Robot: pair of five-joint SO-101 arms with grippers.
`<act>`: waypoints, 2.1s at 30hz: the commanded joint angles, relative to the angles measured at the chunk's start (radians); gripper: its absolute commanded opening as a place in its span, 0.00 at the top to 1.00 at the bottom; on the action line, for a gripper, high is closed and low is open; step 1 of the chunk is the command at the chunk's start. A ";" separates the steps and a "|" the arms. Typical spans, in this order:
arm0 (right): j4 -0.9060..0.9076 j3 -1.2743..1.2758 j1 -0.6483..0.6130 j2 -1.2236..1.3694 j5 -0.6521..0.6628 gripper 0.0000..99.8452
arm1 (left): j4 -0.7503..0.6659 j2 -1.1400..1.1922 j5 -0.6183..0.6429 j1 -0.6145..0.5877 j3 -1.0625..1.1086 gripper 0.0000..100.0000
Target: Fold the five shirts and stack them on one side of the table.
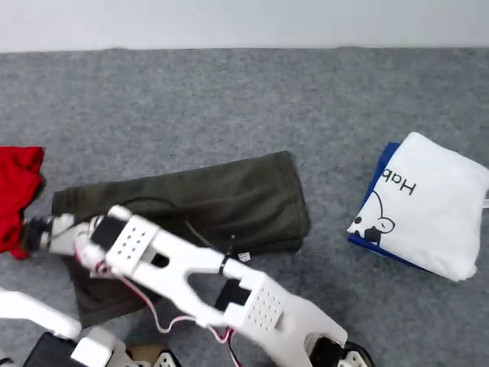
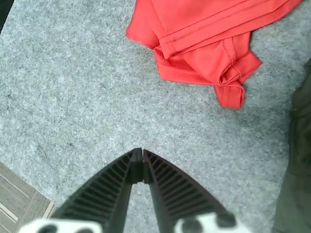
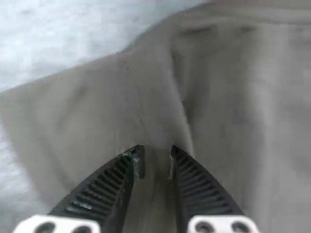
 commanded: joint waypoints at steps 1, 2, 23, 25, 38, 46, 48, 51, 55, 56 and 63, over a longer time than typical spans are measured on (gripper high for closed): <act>-0.061 -0.008 0.071 -0.013 0.002 0.90 | 0.002 -0.002 -0.006 0.005 -0.002 0.99; -0.067 -0.008 0.082 -0.012 0.002 0.90 | 0.002 0.000 -0.006 0.005 -0.002 0.99; 0.269 -0.167 -0.111 -0.010 -0.061 0.88 | -0.049 -0.005 -0.006 -0.002 0.045 0.99; 0.278 -0.167 -0.119 -0.002 -0.061 0.85 | -0.051 -0.005 -0.006 -0.005 0.045 0.99; 0.311 -0.169 -0.119 -0.019 -0.060 0.85 | -0.051 -0.005 -0.008 0.003 0.045 0.99; 0.140 -0.169 -0.062 0.099 -0.060 0.88 | -0.054 -0.005 -0.008 0.002 0.045 0.99; 0.116 -0.169 -0.048 0.097 -0.057 0.95 | -0.054 -0.005 -0.008 0.002 0.045 0.99; 0.122 -0.170 -0.044 0.073 -0.055 0.99 | -0.054 -0.005 -0.008 0.002 0.045 0.99; 0.134 -0.170 -0.030 0.015 -0.055 0.99 | -0.054 -0.005 -0.008 0.005 0.045 0.99; 0.130 -0.170 -0.021 0.002 -0.055 0.99 | -0.054 -0.005 -0.008 0.005 0.045 0.99; 0.087 -0.170 0.047 -0.031 -0.057 0.99 | -0.054 -0.005 -0.008 0.009 0.045 0.99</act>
